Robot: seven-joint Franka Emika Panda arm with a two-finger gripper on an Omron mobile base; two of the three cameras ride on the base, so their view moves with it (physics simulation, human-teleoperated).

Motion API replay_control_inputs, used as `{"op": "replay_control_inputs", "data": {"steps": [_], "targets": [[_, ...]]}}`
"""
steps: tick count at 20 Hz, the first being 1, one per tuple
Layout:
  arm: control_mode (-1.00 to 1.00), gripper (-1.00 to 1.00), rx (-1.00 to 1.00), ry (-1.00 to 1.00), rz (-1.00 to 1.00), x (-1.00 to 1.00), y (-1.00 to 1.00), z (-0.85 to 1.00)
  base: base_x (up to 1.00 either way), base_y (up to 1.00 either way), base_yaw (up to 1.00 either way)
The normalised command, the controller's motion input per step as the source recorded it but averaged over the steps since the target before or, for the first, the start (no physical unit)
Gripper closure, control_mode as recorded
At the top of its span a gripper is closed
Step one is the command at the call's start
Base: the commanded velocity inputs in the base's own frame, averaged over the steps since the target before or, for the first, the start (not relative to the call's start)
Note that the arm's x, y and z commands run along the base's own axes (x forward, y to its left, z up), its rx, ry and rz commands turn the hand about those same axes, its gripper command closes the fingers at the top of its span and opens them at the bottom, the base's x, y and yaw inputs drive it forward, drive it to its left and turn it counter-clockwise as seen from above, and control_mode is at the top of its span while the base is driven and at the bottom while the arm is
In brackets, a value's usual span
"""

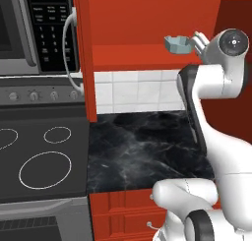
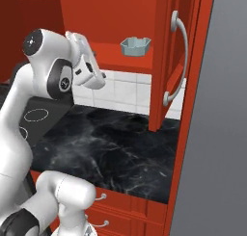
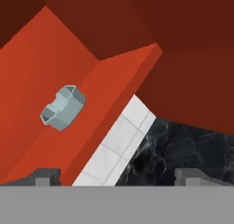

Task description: Retrieve the tupperware and aluminum foil from the cabinet and place them on the dining counter near the plate with carrot and bell pepper to prepare for storing leftovers.

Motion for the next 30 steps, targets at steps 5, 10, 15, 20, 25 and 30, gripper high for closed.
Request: {"op": "replay_control_inputs", "data": {"steps": [5,10,15,20,25,30], "targets": [[-1.0,-1.0,-0.4,0.1,0.0,0.39,0.0,0.0,0.0,0.0,0.0],[-1.0,-1.0,-0.17,0.19,-0.1,0.56,-0.04,0.0,0.0,0.0,0.0],[-1.0,-1.0,-0.02,0.14,-0.1,0.41,-0.11,0.2,0.0,0.0,0.0],[-1.0,-1.0,0.0,0.01,-0.08,0.28,-0.11,0.43,0.0,0.0,0.0],[-1.0,-1.0,0.02,0.0,-0.04,0.37,-0.13,0.05,0.0,0.0,0.0],[-1.0,-1.0,0.04,0.0,-0.02,0.39,-0.22,-0.25,0.0,0.0,0.0]]}}
